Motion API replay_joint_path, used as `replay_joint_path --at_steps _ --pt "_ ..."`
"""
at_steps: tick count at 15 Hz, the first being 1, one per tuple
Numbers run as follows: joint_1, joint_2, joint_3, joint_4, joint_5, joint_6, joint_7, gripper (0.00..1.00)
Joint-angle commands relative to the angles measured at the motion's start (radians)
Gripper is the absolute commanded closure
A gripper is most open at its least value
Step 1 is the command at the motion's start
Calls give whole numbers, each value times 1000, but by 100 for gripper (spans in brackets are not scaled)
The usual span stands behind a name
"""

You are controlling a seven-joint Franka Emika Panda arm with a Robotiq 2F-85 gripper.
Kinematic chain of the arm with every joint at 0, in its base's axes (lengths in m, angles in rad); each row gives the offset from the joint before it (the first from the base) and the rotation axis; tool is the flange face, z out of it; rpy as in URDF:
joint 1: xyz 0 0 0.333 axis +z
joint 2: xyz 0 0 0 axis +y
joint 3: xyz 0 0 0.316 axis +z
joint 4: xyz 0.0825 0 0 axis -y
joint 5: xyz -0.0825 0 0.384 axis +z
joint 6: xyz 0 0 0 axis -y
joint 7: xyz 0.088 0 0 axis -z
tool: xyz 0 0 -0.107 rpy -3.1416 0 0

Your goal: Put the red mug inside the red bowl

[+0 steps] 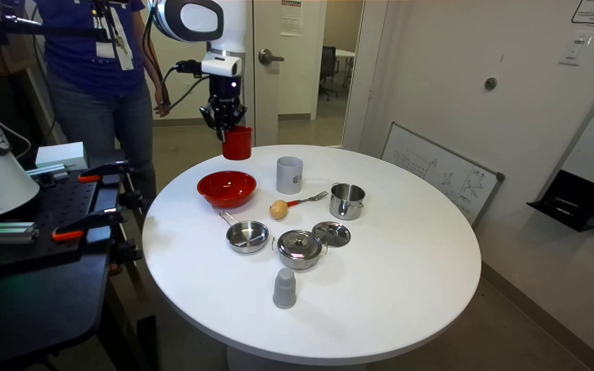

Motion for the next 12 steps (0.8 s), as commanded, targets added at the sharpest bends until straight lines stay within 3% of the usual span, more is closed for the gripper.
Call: replay_joint_path --at_steps 1,8,12 --pt "-26 -30 11 -103 -41 104 125 98" --pt "-78 24 24 -166 6 231 136 98" --pt "-141 82 79 -156 92 309 67 98"
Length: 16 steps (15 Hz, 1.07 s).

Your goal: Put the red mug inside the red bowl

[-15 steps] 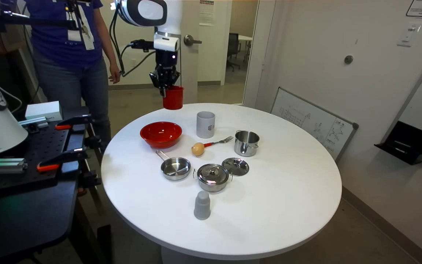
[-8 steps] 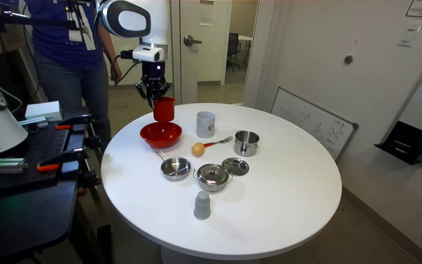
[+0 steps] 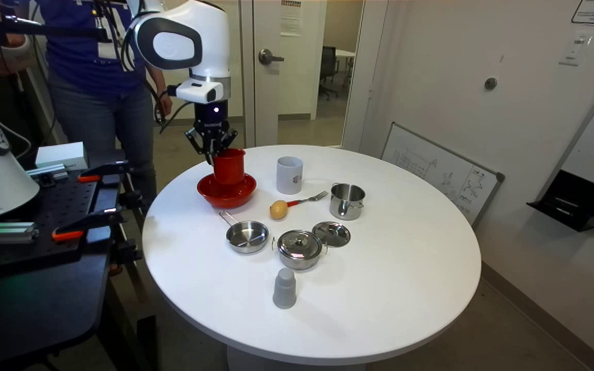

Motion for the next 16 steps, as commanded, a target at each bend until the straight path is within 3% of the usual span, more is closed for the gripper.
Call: replay_joint_path --at_steps 1,10,16 --pt "-63 59 64 12 87 90 -63 98" --pt "-163 158 177 26 232 184 -163 98" --pt "-180 215 205 55 276 210 -185 98"
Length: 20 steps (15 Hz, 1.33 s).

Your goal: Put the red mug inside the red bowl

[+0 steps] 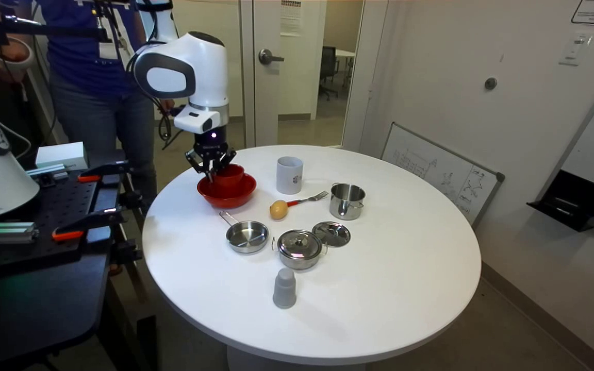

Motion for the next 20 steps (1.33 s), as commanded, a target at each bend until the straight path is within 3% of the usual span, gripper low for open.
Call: replay_joint_path --at_steps 1,7,8,9,16,18,20 --pt "-19 48 35 36 52 37 -39 98" --pt "-23 77 52 53 75 48 -41 98" --pt "-24 77 52 51 79 51 -39 68" --pt "-24 76 52 49 82 52 -37 67" --pt "9 32 22 24 89 46 -19 18" --pt "57 -12 -20 0 83 37 8 3" --pt "167 -84 -118 -40 58 30 56 0"
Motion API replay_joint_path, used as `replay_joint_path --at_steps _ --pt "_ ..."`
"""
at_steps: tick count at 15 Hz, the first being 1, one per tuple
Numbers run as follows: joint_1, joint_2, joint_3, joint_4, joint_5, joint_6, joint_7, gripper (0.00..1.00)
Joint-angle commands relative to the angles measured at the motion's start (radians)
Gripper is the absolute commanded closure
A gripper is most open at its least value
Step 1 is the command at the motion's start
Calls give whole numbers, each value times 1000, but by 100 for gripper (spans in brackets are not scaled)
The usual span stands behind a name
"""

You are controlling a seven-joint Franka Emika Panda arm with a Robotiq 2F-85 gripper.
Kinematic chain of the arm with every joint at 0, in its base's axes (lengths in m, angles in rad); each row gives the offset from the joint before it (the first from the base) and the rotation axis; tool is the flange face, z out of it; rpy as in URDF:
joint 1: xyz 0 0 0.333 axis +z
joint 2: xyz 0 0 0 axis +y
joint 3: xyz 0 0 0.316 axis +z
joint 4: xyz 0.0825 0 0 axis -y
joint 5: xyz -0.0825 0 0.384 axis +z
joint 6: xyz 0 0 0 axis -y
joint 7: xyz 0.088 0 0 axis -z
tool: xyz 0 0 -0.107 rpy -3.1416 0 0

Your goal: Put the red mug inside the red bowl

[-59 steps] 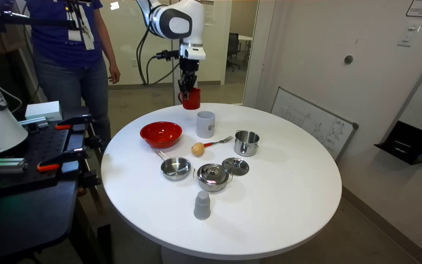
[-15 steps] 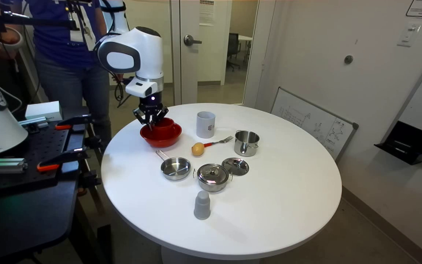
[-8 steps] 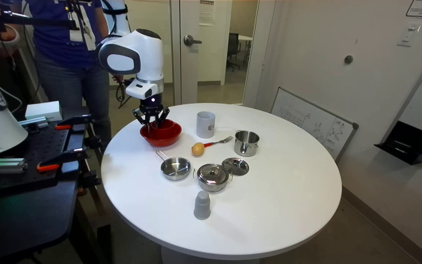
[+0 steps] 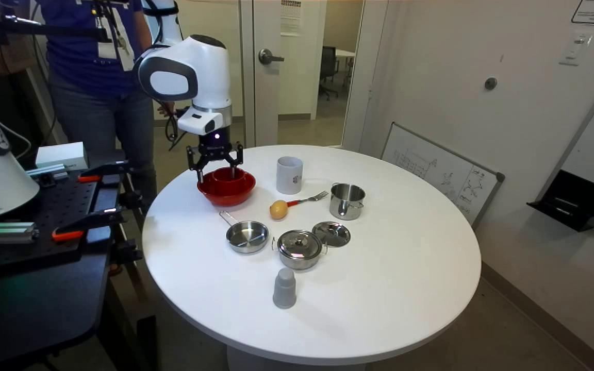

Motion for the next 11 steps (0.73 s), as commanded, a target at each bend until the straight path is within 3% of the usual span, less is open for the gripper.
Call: replay_joint_path --at_steps 1,4,6,7,8,11 --pt "233 -158 -198 -94 -34 -9 94 0" --pt "438 -228 -429 -121 -267 -27 227 0" --pt "573 -250 -587 -78 -443 -71 298 0" --pt "438 -197 -449 -80 -346 -23 238 0" --pt "489 -214 -494 -80 -347 -32 244 0" --pt "433 -205 -448 -81 -367 -30 255 0"
